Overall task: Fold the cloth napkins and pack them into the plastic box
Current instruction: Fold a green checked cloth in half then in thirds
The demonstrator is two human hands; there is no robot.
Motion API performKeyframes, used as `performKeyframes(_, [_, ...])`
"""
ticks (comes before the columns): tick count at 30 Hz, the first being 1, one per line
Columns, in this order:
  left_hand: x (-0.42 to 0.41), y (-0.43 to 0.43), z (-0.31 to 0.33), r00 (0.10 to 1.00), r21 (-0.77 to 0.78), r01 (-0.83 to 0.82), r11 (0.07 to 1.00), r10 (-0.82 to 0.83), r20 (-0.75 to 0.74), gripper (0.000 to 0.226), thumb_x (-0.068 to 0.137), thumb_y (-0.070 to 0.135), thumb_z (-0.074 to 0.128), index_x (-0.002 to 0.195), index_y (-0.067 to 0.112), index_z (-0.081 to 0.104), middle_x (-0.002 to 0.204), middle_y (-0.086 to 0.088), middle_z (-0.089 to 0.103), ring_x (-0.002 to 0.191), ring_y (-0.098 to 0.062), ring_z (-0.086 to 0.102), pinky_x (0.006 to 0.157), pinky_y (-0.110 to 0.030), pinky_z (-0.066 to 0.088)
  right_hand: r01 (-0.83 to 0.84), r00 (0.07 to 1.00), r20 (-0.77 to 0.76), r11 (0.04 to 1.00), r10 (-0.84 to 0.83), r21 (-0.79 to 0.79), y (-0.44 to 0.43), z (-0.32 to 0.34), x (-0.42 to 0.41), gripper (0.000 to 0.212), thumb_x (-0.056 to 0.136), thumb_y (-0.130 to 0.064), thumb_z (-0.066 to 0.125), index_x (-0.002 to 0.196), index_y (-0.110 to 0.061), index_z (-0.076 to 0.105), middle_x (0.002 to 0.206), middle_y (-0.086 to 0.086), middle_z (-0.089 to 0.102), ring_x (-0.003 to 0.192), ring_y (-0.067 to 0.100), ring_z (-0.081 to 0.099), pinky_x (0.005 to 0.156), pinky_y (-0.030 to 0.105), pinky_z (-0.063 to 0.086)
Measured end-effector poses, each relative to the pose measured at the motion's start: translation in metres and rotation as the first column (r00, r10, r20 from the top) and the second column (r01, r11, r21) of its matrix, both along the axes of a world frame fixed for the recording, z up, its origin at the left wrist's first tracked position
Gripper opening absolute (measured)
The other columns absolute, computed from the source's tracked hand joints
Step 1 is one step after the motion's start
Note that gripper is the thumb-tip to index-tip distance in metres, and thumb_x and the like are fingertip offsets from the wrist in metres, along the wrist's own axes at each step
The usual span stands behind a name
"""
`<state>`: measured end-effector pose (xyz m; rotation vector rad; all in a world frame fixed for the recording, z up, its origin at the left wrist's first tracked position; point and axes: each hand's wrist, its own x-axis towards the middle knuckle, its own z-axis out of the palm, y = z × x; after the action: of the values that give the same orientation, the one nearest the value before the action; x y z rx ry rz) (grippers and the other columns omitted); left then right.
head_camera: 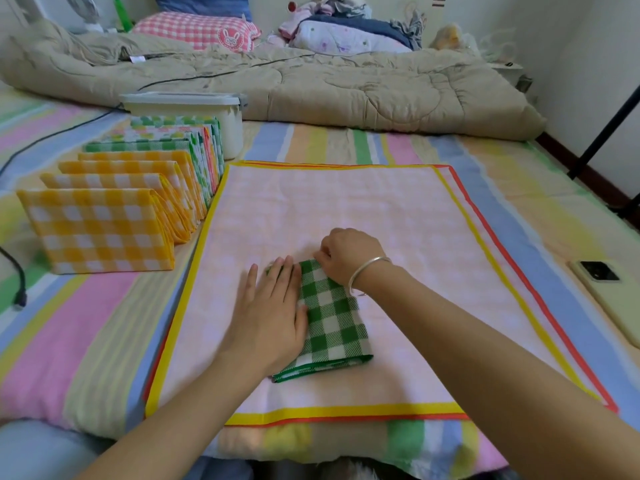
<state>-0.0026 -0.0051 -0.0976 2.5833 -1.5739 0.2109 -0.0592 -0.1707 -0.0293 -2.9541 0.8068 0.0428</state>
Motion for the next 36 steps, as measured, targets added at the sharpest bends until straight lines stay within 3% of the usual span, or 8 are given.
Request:
performKeyframes(7, [-0.001, 0.001, 0.001, 1.0, 0.004, -0.005, 1.0, 0.005, -0.002, 0.067, 0.098, 0.04, 0.02, 0.15, 0.004, 0.04, 0.157, -0.011, 0.038, 0.149, -0.025, 0.029, 0.119, -0.057, 0.022, -0.066, 0.977, 0.2, 0.997, 0.07, -0.027, -0.001, -0.006, 0.0, 0.026, 0.099, -0.033, 0.042, 0.1, -0.015, 0.061, 0.104, 0.002, 0.059, 0.106, 0.021, 0.049, 0.074, 0.032, 0.043])
performKeyframes(14, [-0.001, 0.001, 0.0, 1.0, 0.01, 0.017, 1.0, -0.017, -0.018, 0.068, 0.098, 0.043, 0.019, 0.153, 0.007, 0.036, 0.16, -0.01, 0.034, 0.149, -0.024, 0.029, 0.118, -0.055, 0.026, 0.112, 0.993, -0.039, 0.992, -0.114, -0.05, 0.002, -0.003, 0.001, 0.05, 0.098, -0.053, 0.036, 0.118, -0.011, 0.054, 0.118, 0.008, 0.052, 0.105, 0.029, 0.055, 0.073, 0.035, 0.039])
performKeyframes(17, [-0.002, 0.001, 0.0, 0.999, 0.016, 0.015, 1.0, -0.015, -0.033, 0.069, 0.097, 0.044, 0.016, 0.154, 0.007, 0.034, 0.161, -0.009, 0.031, 0.149, -0.024, 0.028, 0.118, -0.053, 0.025, 0.266, 0.958, 0.052, 0.943, -0.282, 0.202, 0.008, -0.007, -0.009, 0.05, 0.096, -0.055, 0.043, 0.121, -0.012, 0.049, 0.118, 0.009, 0.053, 0.1, 0.03, 0.057, 0.073, 0.035, 0.044])
performKeyframes(20, [-0.002, 0.001, 0.0, 0.999, 0.026, -0.012, 1.0, 0.013, -0.039, 0.073, 0.096, 0.045, 0.012, 0.154, 0.007, 0.032, 0.161, -0.01, 0.03, 0.15, -0.024, 0.025, 0.119, -0.052, 0.024, 0.346, 0.867, 0.105, 0.74, -0.488, 0.577, 0.014, -0.005, -0.026, 0.049, 0.094, -0.049, 0.052, 0.124, -0.01, 0.049, 0.112, 0.009, 0.064, 0.094, 0.025, 0.061, 0.08, 0.037, 0.05])
performKeyframes(25, [-0.005, 0.001, 0.003, 0.999, 0.05, -0.037, 0.998, 0.039, -0.03, 0.079, 0.091, 0.048, 0.001, 0.158, 0.009, 0.018, 0.165, -0.008, 0.017, 0.153, -0.023, 0.014, 0.122, -0.052, 0.015, 0.291, 0.856, 0.1, 0.631, -0.508, 0.719, 0.029, -0.01, -0.06, 0.026, 0.098, -0.032, 0.053, 0.103, -0.011, 0.067, 0.103, 0.007, 0.072, 0.09, 0.023, 0.068, 0.088, 0.042, 0.054])
performKeyframes(29, [-0.004, 0.004, 0.009, 0.996, -0.002, -0.043, 0.999, 0.042, -0.08, 0.082, 0.088, 0.052, 0.002, 0.159, 0.014, 0.014, 0.167, -0.002, 0.011, 0.154, -0.016, 0.006, 0.124, -0.05, 0.003, 0.234, 0.82, 0.241, 0.689, -0.519, 0.686, 0.037, -0.015, -0.063, 0.009, 0.096, -0.023, 0.055, 0.099, -0.021, 0.063, 0.082, 0.002, 0.073, 0.081, 0.024, 0.068, 0.079, 0.043, 0.056])
performKeyframes(32, [0.003, 0.011, 0.026, 0.962, -0.179, -0.082, 0.98, 0.031, -0.273, 0.079, 0.089, 0.053, 0.021, 0.159, 0.016, 0.014, 0.166, 0.001, 0.012, 0.153, -0.013, 0.007, 0.124, -0.039, -0.006, 0.168, 0.845, 0.324, 0.787, -0.425, 0.594, 0.041, -0.002, -0.057, 0.01, 0.097, -0.023, 0.054, 0.098, -0.027, 0.062, 0.072, -0.002, 0.07, 0.076, 0.021, 0.065, 0.073, 0.039, 0.054])
performKeyframes(36, [0.024, 0.03, 0.054, 0.922, -0.474, -0.204, 0.856, 0.005, -0.387, 0.072, 0.094, 0.04, 0.045, 0.156, 0.01, 0.026, 0.161, -0.004, 0.029, 0.149, -0.021, 0.022, 0.123, -0.039, 0.014, 0.023, 0.905, 0.376, 0.908, -0.196, 0.417, 0.051, 0.032, -0.036, 0.015, 0.098, -0.025, 0.05, 0.104, -0.033, 0.062, 0.071, -0.006, 0.067, 0.069, 0.016, 0.06, 0.067, 0.034, 0.051])
